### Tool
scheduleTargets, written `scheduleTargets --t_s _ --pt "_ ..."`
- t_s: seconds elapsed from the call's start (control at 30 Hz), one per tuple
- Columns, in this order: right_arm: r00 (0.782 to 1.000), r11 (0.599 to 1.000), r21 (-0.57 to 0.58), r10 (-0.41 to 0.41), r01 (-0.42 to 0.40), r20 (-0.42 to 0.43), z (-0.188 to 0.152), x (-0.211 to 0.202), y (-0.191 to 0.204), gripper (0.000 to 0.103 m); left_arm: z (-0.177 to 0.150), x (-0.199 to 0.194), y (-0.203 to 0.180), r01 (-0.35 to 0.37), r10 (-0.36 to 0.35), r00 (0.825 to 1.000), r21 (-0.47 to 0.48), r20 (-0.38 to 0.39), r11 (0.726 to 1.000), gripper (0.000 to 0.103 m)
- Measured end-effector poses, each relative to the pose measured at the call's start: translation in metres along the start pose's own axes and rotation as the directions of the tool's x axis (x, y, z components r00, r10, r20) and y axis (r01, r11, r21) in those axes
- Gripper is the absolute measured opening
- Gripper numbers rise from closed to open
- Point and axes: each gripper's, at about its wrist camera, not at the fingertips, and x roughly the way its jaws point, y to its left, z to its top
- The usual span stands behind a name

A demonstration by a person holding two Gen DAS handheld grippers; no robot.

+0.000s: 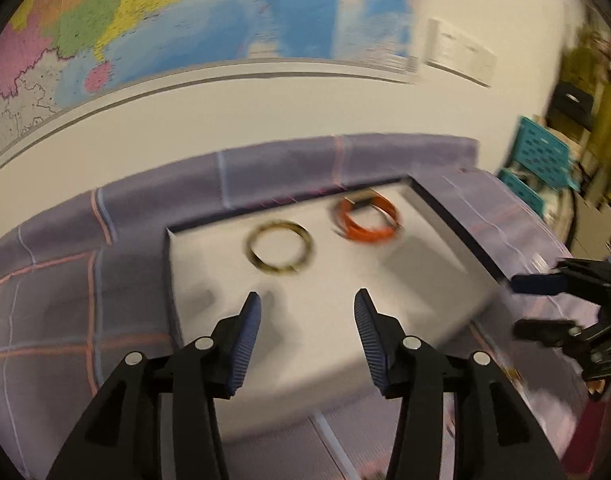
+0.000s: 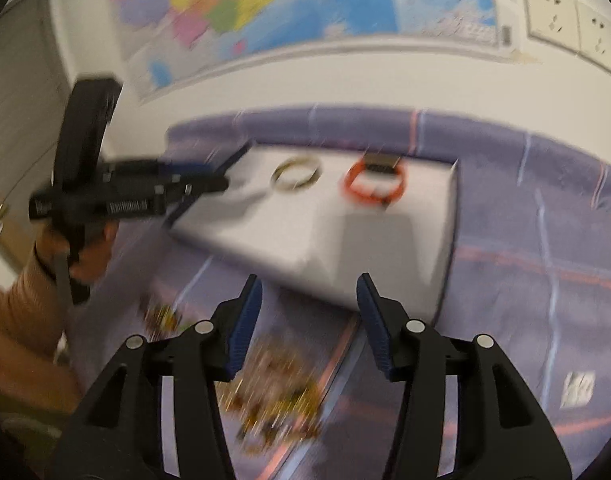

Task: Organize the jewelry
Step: 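Grasp the clear crystal bead strand with the right tool while the left tool moves to the green beads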

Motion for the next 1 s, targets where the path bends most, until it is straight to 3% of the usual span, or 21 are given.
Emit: scheduleTargets --t_s 0.2,0.33,0.43,0.5,0.57,1.0 --pt "0.998 0.998 -0.056 0.025 -0.028 -0.053 -0.035 0.005 0.025 0.043 -0.042 -0.013 -0.031 0.020 -0.020 1.000 0.062 -0.005 0.998 0.049" --pt "0.998 0.997 -0.072 0.031 -0.035 -0.062 -0.041 0.011 0.029 0.043 -0.062 -0.016 -0.030 0.039 -0.038 0.999 0.033 -0.026 0.999 0.050" --pt "0.997 0.996 -0.077 0.043 -0.048 -0.065 -0.040 0.015 0.030 0.029 -0.073 -0.019 -0.026 0.044 -0.044 0.998 0.005 -0.040 0.999 0.050" --pt "0.997 0.996 -0.082 0.042 -0.047 -0.061 -0.040 0.014 0.032 0.010 -0.077 -0.021 -0.024 0.045 -0.046 0.998 -0.008 -0.045 0.999 0.051" --pt "0.998 0.996 -0.077 0.037 -0.041 -0.059 -0.040 0.012 0.033 0.010 -0.082 -0.023 -0.022 0.045 -0.046 0.998 -0.018 -0.049 0.999 0.052" --pt "0.984 0.993 0.066 0.083 -0.094 0.159 -0.016 -0.059 0.018 0.010 -0.098 -0.050 -0.023 0.051 -0.051 0.999 0.004 -0.002 0.999 0.052"
